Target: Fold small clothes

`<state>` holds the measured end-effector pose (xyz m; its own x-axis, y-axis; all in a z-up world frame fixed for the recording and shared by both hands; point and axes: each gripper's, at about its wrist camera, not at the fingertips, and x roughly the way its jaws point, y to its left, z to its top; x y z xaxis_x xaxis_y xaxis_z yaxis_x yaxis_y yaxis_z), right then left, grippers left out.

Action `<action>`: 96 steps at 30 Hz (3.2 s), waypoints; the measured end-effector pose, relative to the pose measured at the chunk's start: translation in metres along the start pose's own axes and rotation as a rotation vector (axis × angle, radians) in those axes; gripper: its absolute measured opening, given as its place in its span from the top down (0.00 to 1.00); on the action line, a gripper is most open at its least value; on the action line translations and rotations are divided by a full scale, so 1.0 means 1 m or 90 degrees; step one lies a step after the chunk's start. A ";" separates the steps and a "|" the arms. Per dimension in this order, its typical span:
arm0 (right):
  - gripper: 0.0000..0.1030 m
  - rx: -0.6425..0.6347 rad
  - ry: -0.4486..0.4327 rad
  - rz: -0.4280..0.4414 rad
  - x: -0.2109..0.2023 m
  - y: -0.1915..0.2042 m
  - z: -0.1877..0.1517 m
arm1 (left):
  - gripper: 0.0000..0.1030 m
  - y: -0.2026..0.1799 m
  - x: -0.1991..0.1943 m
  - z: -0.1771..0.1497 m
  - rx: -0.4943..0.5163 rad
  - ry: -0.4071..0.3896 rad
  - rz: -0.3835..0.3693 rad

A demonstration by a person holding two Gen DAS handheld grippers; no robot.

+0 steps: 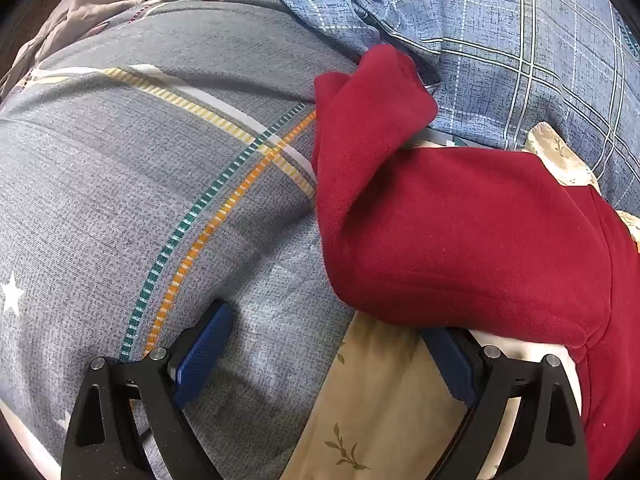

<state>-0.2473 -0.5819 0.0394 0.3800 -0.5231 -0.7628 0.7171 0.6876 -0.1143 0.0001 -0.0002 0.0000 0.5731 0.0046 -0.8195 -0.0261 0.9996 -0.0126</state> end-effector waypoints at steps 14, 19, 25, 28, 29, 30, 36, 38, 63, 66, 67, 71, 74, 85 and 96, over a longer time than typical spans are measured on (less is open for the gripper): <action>0.01 -0.003 -0.002 -0.009 -0.001 0.001 -0.002 | 0.08 0.003 -0.005 0.000 -0.015 0.008 -0.004; 0.01 -0.004 0.002 -0.008 -0.001 0.002 -0.001 | 0.15 -0.010 -0.044 -0.011 0.039 -0.027 0.019; 0.00 0.030 0.034 0.013 -0.031 0.005 -0.020 | 0.14 -0.045 -0.117 -0.035 0.103 -0.116 -0.010; 0.00 0.019 0.008 0.065 -0.070 0.022 -0.041 | 0.14 -0.060 -0.151 -0.053 0.125 -0.135 -0.028; 0.00 0.012 0.009 0.088 -0.083 0.031 -0.047 | 0.14 -0.063 -0.158 -0.055 0.129 -0.138 -0.040; 0.00 0.004 0.009 0.117 -0.095 0.040 -0.052 | 0.14 -0.068 -0.168 -0.059 0.135 -0.141 -0.058; 0.00 -0.101 -0.014 0.207 -0.160 0.109 -0.066 | 0.14 -0.073 -0.208 -0.070 0.139 -0.139 -0.110; 0.00 -0.116 -0.012 0.238 -0.173 0.128 -0.068 | 0.14 -0.073 -0.206 -0.064 0.140 -0.133 -0.117; 0.00 -0.147 -0.038 0.197 -0.115 0.240 -0.053 | 0.15 -0.135 -0.108 -0.026 0.159 -0.091 -0.108; 0.00 -0.143 -0.037 0.195 -0.111 0.240 -0.054 | 0.15 -0.141 -0.101 -0.024 0.172 -0.098 -0.102; 0.00 -0.143 -0.038 0.193 -0.111 0.241 -0.054 | 0.15 -0.142 -0.099 -0.023 0.174 -0.104 -0.099; 0.00 -0.146 -0.033 0.192 -0.107 0.244 -0.052 | 0.15 -0.141 -0.091 -0.023 0.169 -0.101 -0.104; 0.00 -0.148 -0.031 0.189 -0.106 0.246 -0.052 | 0.15 -0.142 -0.085 -0.025 0.167 -0.098 -0.097; 0.00 -0.146 -0.026 0.192 -0.105 0.254 -0.050 | 0.15 -0.142 -0.084 -0.028 0.168 -0.109 -0.106; 0.02 -0.157 -0.029 0.193 -0.106 0.262 -0.052 | 0.15 -0.137 -0.087 -0.029 0.150 -0.120 -0.103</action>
<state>-0.1308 -0.3201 0.0574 0.5820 -0.2960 -0.7574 0.4093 0.9114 -0.0416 -0.0701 -0.1379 0.0563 0.6964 -0.1713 -0.6969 0.2547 0.9669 0.0169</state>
